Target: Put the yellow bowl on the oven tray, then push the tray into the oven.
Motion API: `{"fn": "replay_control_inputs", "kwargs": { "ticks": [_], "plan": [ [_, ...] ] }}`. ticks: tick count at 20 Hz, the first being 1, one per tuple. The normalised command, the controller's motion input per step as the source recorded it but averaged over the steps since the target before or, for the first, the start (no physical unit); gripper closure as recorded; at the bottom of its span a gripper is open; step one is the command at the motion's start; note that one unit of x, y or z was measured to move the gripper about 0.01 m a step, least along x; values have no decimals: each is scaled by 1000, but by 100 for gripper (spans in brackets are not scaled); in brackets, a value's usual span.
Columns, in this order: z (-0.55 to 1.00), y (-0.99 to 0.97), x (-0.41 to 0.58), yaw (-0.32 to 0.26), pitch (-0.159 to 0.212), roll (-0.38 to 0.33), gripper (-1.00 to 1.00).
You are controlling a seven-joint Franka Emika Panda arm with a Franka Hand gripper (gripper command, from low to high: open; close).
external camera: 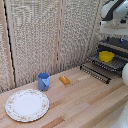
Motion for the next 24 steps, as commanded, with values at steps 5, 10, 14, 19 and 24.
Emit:
{"fn": "replay_control_inputs", "kwargs": {
  "ticks": [5,10,14,19,24],
  "plan": [
    [-54,52,-13,247,141,-217,-100],
    [-143,-77,0,284,-5,-246,-100],
    [-61,-56,0,292,-6,-210,-100],
    [231,49,-89,280,198,-151,-100],
    [244,106,-79,233,255,-167,-100]
  ]
}}
